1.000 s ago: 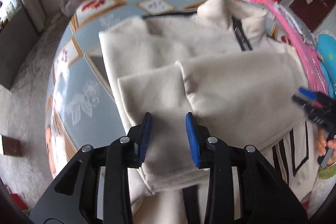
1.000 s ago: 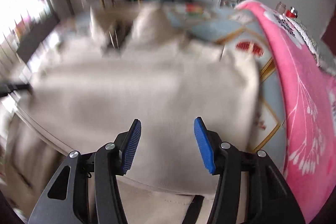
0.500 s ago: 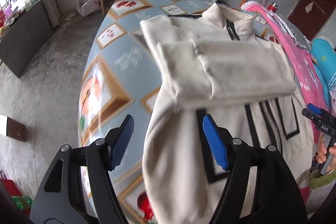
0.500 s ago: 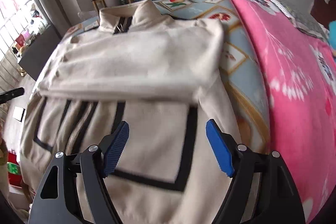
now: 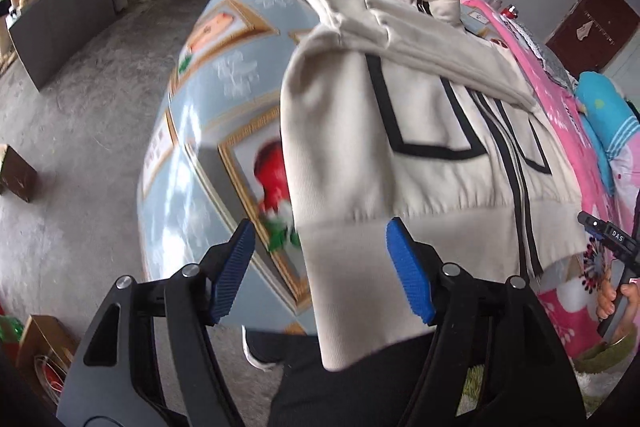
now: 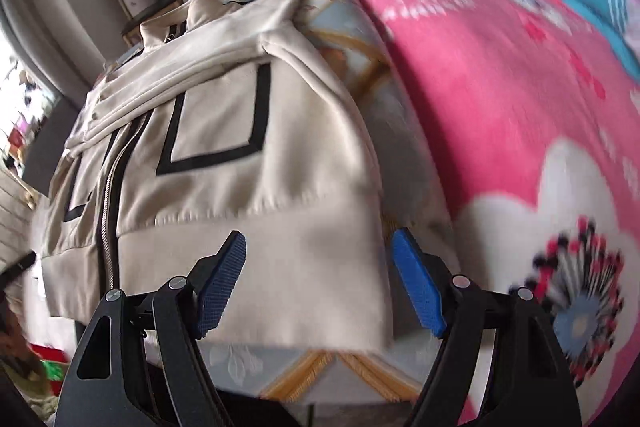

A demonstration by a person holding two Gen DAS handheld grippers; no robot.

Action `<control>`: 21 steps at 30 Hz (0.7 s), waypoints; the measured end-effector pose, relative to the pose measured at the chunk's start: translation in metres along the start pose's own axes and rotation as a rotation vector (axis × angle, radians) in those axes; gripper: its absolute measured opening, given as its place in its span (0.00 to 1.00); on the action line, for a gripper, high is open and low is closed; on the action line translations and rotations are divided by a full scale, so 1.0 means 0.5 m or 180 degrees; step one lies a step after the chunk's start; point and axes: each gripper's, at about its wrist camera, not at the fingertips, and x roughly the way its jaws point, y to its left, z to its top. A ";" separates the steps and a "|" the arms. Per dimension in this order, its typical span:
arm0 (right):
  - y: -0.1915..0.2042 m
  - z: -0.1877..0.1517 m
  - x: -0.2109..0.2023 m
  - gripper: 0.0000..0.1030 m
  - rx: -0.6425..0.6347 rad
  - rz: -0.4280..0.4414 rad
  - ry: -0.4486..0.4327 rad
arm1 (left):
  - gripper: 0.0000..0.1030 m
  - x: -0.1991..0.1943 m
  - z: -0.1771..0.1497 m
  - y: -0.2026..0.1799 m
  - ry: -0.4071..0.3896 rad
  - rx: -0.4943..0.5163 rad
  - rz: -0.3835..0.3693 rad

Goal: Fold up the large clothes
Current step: 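Grasp the jacket hem with the right gripper and lift it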

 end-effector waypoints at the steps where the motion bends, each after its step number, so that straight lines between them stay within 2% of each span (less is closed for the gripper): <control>1: -0.007 -0.008 0.002 0.72 0.0051 0.0054 0.0008 | 0.61 0.006 -0.013 0.003 0.0037 -0.0048 -0.0033; 5: -0.034 -0.017 0.002 0.72 0.0207 0.0311 -0.0068 | 0.56 -0.004 -0.038 0.011 -0.0103 -0.0112 -0.0158; 6: -0.037 -0.014 0.004 0.71 0.0251 0.0375 -0.0066 | 0.52 -0.006 -0.041 0.012 -0.0116 -0.0120 -0.0187; 8: -0.044 -0.012 0.008 0.53 0.0322 0.0452 -0.0013 | 0.45 -0.007 -0.046 0.011 -0.0124 -0.0152 -0.0211; 10: -0.037 -0.015 0.009 0.42 0.0318 0.0468 0.0003 | 0.30 -0.004 -0.053 0.008 -0.0086 -0.0175 -0.0274; 11: -0.039 -0.020 0.009 0.33 0.0322 0.0451 0.0005 | 0.28 -0.002 -0.058 0.004 -0.0079 -0.0187 -0.0245; 12: -0.042 -0.027 0.008 0.29 0.0338 0.0419 -0.0001 | 0.24 -0.003 -0.062 0.003 -0.0096 -0.0183 -0.0206; 13: -0.044 -0.030 0.008 0.18 0.0358 0.0420 -0.0009 | 0.16 -0.003 -0.062 0.001 -0.0107 -0.0184 -0.0175; 14: -0.047 -0.032 0.008 0.12 0.0395 0.0449 -0.0012 | 0.12 -0.003 -0.061 0.001 -0.0114 -0.0190 -0.0149; 15: -0.047 -0.032 0.005 0.10 0.0434 0.0482 -0.0034 | 0.05 -0.007 -0.058 -0.002 -0.0131 -0.0182 -0.0150; 18: -0.019 -0.023 -0.048 0.09 0.0304 0.0465 -0.0247 | 0.04 -0.064 -0.039 -0.022 -0.0336 -0.0030 -0.0197; 21: 0.002 -0.017 -0.114 0.08 0.0232 0.0575 -0.0422 | 0.03 -0.145 -0.019 -0.041 -0.0505 0.0088 -0.0317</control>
